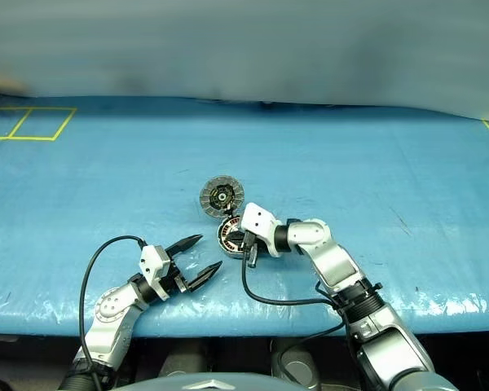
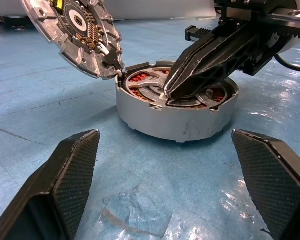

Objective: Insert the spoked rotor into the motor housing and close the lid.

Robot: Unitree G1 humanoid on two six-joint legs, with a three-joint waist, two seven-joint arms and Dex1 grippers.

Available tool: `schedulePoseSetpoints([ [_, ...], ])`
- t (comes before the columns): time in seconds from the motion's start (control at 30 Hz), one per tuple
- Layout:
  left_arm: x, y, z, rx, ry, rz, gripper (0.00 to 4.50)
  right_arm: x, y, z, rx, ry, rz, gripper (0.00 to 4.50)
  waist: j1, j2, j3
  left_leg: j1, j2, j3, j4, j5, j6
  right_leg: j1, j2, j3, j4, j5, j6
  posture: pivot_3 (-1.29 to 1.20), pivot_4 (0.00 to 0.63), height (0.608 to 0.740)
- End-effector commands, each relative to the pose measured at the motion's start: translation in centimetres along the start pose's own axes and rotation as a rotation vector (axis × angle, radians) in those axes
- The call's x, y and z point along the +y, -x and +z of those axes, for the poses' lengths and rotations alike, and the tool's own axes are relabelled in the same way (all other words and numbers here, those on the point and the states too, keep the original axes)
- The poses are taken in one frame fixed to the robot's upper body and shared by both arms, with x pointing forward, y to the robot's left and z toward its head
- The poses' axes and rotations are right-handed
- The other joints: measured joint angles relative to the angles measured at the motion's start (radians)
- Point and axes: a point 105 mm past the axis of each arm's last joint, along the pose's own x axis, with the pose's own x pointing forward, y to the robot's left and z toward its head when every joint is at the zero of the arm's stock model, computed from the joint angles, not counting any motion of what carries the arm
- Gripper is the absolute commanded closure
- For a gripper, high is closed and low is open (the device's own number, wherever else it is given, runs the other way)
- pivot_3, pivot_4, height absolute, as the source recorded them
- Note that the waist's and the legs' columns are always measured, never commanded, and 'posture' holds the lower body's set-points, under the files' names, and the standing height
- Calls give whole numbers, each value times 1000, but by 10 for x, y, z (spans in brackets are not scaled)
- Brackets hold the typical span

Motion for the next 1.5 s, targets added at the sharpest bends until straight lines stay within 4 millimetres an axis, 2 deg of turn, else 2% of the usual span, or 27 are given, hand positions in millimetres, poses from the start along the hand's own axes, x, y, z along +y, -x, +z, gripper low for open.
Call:
schedulePoseSetpoints([
  [0.03,-2,3,-8,27,21,3,0,0,5,-16,25,-79,-24,4461,1,0,0,0,0,0,0,0,0,0,0,0,0,0,0,0,150,740],
  [0.17,-1,4,-8,28,20,3,0,-3,10,14,-152,-143,-27,4461,2,0,0,-1,0,0,0,0,0,-1,0,0,0,0,0,0,150,740],
  [0.23,2,4,-6,25,15,26,0,-11,18,33,-261,-175,-55,4461,2,0,0,-1,0,0,0,0,0,-1,0,0,0,0,0,0,150,740],
  [0.3,8,4,-3,10,18,66,0,-17,26,43,-317,-196,-83,4461,2,1,1,-1,0,0,0,0,0,-1,0,0,0,0,0,0,150,740],
  [0.43,24,6,0,27,9,153,0,-25,37,40,-316,-196,-146,4461,2,1,1,-1,0,0,0,0,0,-1,0,0,0,0,0,0,150,740],
  [0.57,49,11,-3,70,54,281,0,-31,49,33,-309,-216,-214,4461,2,1,1,-2,0,0,-1,0,0,-2,1,0,0,0,0,0,150,740],
  [0.67,61,10,-2,95,66,299,631,-34,62,21,-282,-236,-280,4500,2,1,1,-2,0,-1,-1,0,0,-1,1,0,0,0,0,0,150,740],
  [0.83,77,-8,8,97,36,292,2333,-23,74,10,-259,-262,-301,4500,2,1,2,-2,0,-1,-1,0,0,-2,1,0,0,0,0,0,150,740],
  [1.03,102,-24,17,111,-12,318,4339,-10,76,-1,-240,-286,-296,4500,1,-1,3,-5,0,-1,0,0,0,-3,1,0,-1,1,1,0,150,740],
  [1.1,109,-29,19,109,-15,343,4455,-7,74,-3,-232,-287,-300,4500,2,-1,3,-6,0,-1,0,0,0,-4,1,0,-1,2,3,0,150,740],
  [1.2,114,-49,30,56,35,311,4455,-3,75,0,-241,-287,-310,4500,5,-1,3,-9,0,-3,0,0,0,-6,1,-2,-1,4,6,0,150,740],
  [1.37,117,-80,59,-69,131,181,4455,11,76,-5,-235,-319,-295,4500,13,-3,4,-12,-2,-5,2,0,0,-7,1,-3,-2,4,8,0,150,740],
  [1.5,108,-98,78,-115,179,14,4455,17,79,-8,-221,-330,-289,4500,8,-4,4,-13,-2,-5,1,0,0,-7,1,-3,-3,4,9,0,150,740],
])
